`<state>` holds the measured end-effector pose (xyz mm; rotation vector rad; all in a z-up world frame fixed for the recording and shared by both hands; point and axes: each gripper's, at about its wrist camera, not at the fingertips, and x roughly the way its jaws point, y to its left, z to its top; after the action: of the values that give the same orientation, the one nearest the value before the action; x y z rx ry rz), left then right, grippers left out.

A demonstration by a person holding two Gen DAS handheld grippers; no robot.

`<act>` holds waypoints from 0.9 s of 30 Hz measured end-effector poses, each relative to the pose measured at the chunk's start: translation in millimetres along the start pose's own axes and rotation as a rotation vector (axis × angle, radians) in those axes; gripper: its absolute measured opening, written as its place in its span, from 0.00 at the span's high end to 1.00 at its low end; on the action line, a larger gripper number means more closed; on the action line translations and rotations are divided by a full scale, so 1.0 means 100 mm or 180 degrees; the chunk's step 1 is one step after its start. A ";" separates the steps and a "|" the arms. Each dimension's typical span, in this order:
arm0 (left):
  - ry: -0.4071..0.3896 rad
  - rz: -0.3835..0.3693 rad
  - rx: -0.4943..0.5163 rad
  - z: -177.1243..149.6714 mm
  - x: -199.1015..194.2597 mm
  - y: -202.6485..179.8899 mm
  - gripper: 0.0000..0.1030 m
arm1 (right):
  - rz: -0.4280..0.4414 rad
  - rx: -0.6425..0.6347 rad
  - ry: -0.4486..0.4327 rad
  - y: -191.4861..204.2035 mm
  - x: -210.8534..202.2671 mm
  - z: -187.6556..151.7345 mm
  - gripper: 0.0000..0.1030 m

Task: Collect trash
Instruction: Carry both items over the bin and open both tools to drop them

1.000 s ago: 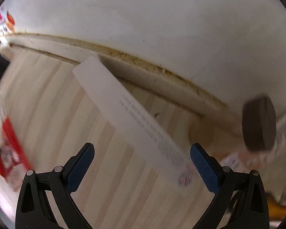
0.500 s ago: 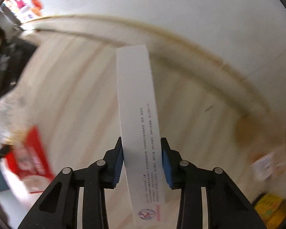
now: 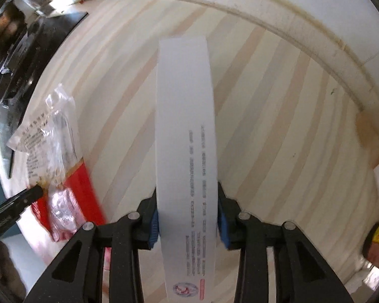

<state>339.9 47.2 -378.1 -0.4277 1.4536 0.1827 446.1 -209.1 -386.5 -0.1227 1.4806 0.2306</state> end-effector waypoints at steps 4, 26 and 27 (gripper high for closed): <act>-0.0183 0.0017 0.0083 0.01 -0.23 0.07 0.91 | 0.0161 0.0093 -0.0054 0.15 -0.05 -0.13 0.65; -0.1059 0.0670 -0.1059 -1.11 -2.07 3.59 0.91 | 0.1542 -0.1376 -0.0130 3.80 -0.86 -1.35 0.65; -0.1004 0.0725 -0.1189 -1.21 -2.04 3.84 0.91 | 0.1567 -0.1503 -0.0055 4.07 -0.77 -1.44 0.65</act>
<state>60.2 377.2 -250.2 -0.5084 1.1532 0.6823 208.4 148.4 -298.4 -0.1325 1.3980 0.9773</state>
